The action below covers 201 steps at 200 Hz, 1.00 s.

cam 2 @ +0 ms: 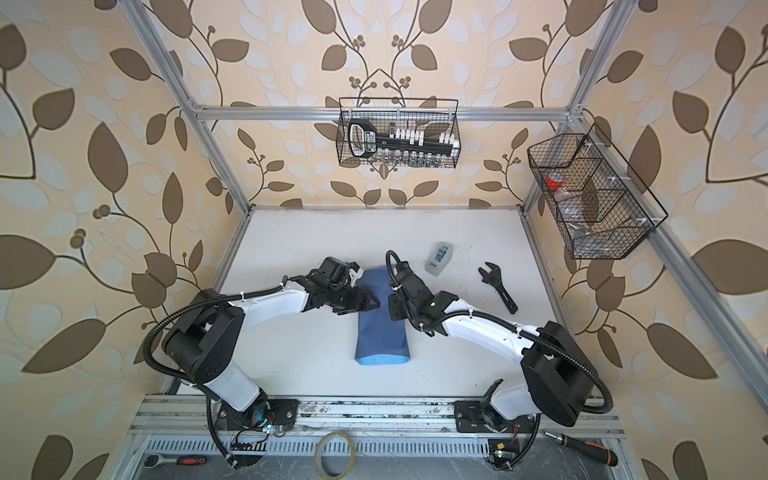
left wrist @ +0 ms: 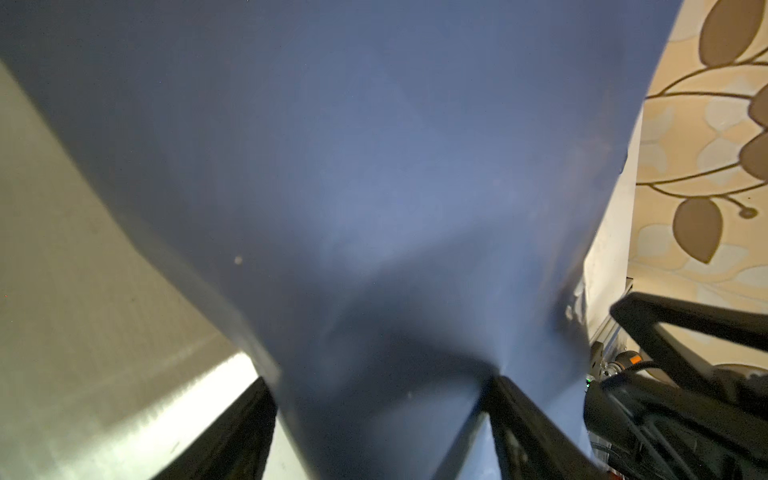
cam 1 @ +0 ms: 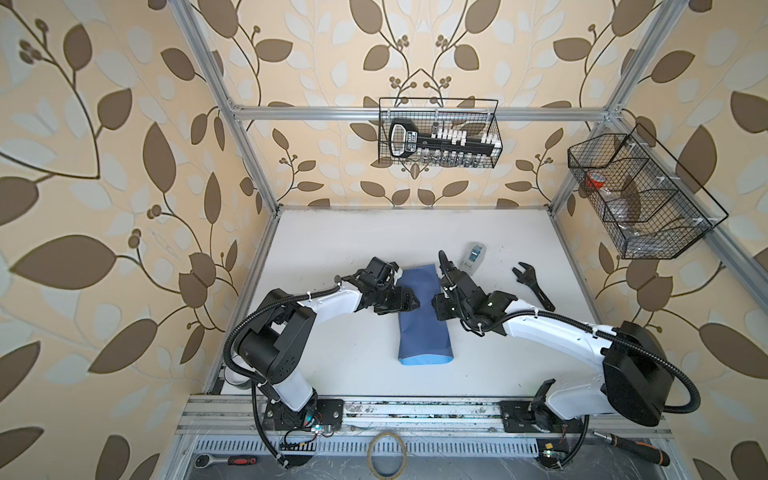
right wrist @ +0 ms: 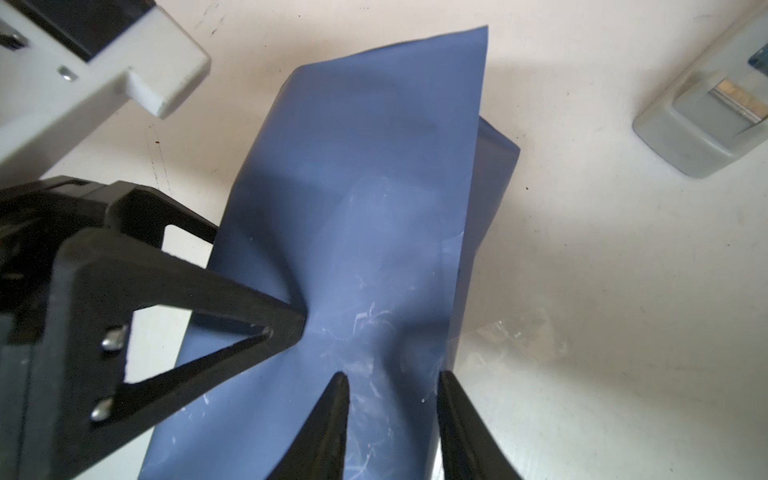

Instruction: Wrap the gift box in paper

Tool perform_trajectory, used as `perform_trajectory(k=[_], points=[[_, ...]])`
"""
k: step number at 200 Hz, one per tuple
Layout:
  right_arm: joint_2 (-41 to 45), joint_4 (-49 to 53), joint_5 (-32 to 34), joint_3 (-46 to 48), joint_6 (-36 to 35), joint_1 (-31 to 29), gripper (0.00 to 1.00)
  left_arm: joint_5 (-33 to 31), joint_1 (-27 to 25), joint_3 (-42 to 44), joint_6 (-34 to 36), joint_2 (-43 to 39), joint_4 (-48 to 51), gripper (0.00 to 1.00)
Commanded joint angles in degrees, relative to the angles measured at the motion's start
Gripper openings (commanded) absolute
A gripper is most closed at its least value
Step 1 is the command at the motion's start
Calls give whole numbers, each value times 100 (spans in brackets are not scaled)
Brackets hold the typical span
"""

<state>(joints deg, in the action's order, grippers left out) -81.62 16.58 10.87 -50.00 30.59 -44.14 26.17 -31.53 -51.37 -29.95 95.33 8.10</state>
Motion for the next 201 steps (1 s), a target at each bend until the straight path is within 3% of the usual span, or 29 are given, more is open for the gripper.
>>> perform_trajectory(k=[1,100,201], points=[[-115,81,-6,-156,-72,-33,37,-1415,-64,339,183,674,834,80],[-258,-108,-132,4,36,5,37,-1414,-64,347,183,691,828,80],[-310,-428,-569,197,181,269,44,-1407,-64,339,192,718,808,80]])
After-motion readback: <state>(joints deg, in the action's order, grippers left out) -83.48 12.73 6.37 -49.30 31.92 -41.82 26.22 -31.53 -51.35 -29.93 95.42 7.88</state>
